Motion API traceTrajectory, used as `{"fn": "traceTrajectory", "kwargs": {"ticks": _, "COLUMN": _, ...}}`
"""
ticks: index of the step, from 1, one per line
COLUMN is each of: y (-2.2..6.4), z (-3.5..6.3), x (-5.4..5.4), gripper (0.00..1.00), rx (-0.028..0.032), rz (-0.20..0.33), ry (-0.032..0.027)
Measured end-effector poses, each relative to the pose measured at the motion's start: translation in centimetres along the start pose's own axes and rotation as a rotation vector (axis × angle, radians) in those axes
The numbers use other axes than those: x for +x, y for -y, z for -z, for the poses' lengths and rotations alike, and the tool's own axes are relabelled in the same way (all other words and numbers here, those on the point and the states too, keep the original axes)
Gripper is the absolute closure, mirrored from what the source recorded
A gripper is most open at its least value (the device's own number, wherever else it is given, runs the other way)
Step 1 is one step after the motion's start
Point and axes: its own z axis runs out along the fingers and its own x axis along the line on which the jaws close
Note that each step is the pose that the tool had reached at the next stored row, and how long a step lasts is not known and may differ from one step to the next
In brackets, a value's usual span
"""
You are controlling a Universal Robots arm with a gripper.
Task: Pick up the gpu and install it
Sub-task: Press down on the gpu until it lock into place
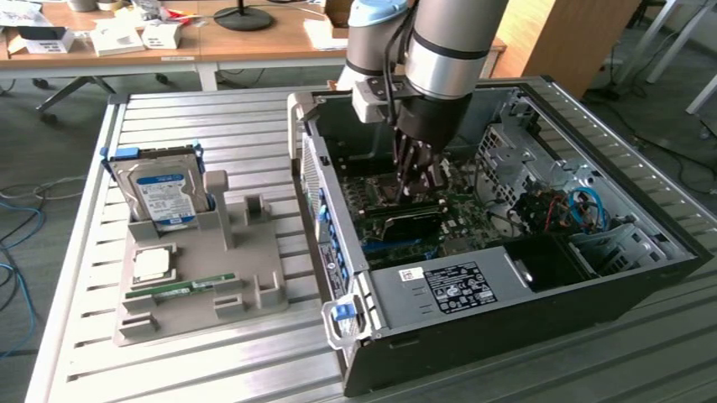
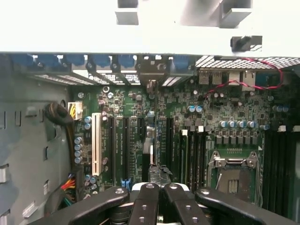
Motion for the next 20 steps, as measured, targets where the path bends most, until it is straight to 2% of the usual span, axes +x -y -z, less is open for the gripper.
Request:
{"fn": "traceTrajectory", "kwargs": {"ticks": 8, "y": -0.1, "z": -0.93, "x": 0.0, "gripper": 0.89, "rx": 0.0001, "rz": -0.003, "ry": 0.0001}}
{"fn": "traceTrajectory", "kwargs": {"ticks": 20, "y": -0.29, "z": -1.65, "x": 0.0, "gripper": 0.89, "rx": 0.0, "rz": -0.005, "ry": 0.0}}
